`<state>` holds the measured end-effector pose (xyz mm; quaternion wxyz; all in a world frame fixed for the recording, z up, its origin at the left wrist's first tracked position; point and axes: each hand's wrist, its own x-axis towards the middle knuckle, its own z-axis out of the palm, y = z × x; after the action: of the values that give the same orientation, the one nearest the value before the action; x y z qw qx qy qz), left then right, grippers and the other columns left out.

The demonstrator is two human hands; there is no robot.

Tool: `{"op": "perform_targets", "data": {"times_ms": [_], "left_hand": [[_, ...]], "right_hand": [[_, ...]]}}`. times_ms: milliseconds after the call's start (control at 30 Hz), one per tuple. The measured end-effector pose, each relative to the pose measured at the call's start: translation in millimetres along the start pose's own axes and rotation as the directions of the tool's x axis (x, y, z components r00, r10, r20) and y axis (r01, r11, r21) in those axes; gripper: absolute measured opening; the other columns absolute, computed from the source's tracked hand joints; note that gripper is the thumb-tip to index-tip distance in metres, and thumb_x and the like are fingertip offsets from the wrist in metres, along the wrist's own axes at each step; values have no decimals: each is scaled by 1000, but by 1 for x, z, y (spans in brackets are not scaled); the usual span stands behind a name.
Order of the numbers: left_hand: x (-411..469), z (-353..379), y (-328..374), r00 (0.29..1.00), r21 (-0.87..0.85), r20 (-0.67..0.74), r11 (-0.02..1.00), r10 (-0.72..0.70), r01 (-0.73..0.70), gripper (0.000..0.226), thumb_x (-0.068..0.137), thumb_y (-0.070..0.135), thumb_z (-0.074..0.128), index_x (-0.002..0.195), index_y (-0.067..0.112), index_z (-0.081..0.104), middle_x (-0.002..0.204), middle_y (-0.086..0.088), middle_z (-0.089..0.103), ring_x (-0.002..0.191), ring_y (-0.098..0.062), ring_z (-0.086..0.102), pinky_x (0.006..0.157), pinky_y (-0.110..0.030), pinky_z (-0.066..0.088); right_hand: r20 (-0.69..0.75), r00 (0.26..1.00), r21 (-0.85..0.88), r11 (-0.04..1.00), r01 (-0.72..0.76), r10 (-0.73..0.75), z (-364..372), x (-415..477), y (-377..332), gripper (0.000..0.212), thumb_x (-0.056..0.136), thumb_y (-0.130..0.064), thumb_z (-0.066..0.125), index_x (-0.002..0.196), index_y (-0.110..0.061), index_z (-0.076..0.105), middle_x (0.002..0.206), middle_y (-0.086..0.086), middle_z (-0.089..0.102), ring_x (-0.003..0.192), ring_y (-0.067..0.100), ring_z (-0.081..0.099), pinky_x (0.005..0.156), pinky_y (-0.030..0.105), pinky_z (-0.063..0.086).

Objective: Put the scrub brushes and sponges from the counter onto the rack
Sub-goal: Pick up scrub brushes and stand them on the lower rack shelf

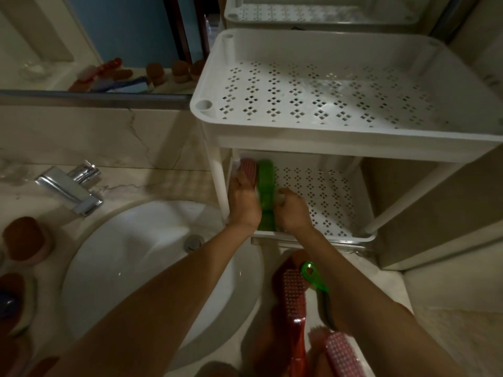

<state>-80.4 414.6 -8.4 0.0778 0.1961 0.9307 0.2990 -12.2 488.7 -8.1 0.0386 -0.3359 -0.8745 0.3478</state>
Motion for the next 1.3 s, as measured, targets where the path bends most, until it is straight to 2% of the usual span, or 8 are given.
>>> {"op": "perform_targets", "data": {"times_ms": [133,233,433,667,900,1033,1200,1300], "left_hand": [[-25,-17,12,999,-42,30,998,44,-42,58,87,-10,45,142,-1,30,138,-23,42,126,-36,45,105,-39,39],[-60,-31,17,999,-162,-7,986,39,-40,49,85,-12,44,132,2,41,126,-20,50,116,-33,51,97,-36,41],[-128,-32,-11,981,-287,188,953,-40,94,34,89,-4,39,121,5,46,122,-18,56,113,-34,55,89,-33,44],[-184,-32,-38,906,-227,399,943,-139,244,38,90,0,39,127,2,45,134,-19,51,125,-33,48,101,-34,39],[-198,-42,-46,856,-248,492,917,-157,311,38,88,3,42,126,3,46,127,-21,55,111,-37,59,96,-41,50],[-202,-43,-44,844,-341,498,851,-197,400,38,91,4,44,129,0,45,118,-23,57,87,-27,59,76,-33,50],[-208,-34,-29,851,-465,503,782,-152,415,18,92,24,55,79,13,61,93,-10,62,90,-23,59,91,-41,50],[-207,-24,-19,869,-571,467,694,-165,439,11,89,19,60,93,10,65,79,-3,65,84,-22,62,80,-32,54]], "right_hand": [[-151,988,114,993,17,1,-18,-31,1,35,89,0,47,123,1,56,91,23,66,87,29,63,81,31,47],[-245,970,165,985,43,-1,-25,-69,6,36,85,1,49,120,-1,58,71,10,59,70,20,54,66,26,38],[-194,965,81,983,-164,177,-23,-158,29,27,86,-12,59,110,-2,62,100,21,69,96,33,63,83,35,45],[18,937,-34,937,-347,348,21,-213,35,56,82,-16,65,129,1,41,126,23,53,117,37,53,93,39,44],[-54,923,13,925,-381,381,29,-218,31,31,83,-6,57,109,9,53,116,27,61,110,39,58,89,41,46],[-74,922,76,924,-376,381,24,-216,37,23,84,-5,55,99,10,63,108,29,65,106,39,61,86,41,46],[42,966,231,938,-258,256,4,-218,37,19,88,-9,58,96,4,69,90,20,68,75,18,58,64,23,39],[170,966,255,938,-235,196,-7,-217,45,14,87,-8,60,78,-6,69,61,1,57,46,1,49,47,10,38]]}}
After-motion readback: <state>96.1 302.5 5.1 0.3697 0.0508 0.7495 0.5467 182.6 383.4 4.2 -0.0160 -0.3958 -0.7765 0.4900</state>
